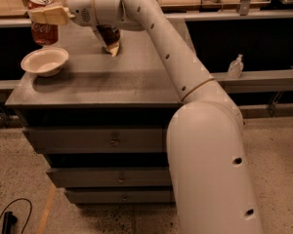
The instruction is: Place coke can into paper bowl
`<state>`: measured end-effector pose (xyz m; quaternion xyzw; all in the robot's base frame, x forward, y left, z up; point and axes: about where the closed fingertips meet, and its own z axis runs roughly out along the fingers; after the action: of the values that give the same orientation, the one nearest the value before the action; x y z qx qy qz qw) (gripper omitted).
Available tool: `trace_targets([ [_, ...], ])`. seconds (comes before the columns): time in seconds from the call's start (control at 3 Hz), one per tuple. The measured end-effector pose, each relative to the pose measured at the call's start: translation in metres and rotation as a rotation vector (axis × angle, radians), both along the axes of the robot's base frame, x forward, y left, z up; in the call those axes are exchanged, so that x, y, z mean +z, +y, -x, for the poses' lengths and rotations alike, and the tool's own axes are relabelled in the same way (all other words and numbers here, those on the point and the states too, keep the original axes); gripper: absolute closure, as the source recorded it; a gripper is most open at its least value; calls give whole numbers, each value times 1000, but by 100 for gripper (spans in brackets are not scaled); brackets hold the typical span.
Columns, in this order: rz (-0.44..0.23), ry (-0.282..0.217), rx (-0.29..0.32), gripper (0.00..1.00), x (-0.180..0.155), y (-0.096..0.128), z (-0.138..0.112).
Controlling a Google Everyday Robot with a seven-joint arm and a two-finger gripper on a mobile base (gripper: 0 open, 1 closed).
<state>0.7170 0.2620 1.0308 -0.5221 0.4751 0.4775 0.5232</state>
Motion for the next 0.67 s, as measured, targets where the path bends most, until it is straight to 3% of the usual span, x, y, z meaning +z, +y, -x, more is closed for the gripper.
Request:
trace_targets([
  [0.33, 88, 42, -43, 100, -19, 17, -5],
  [0.67, 116, 83, -124, 100, -29, 29, -8],
])
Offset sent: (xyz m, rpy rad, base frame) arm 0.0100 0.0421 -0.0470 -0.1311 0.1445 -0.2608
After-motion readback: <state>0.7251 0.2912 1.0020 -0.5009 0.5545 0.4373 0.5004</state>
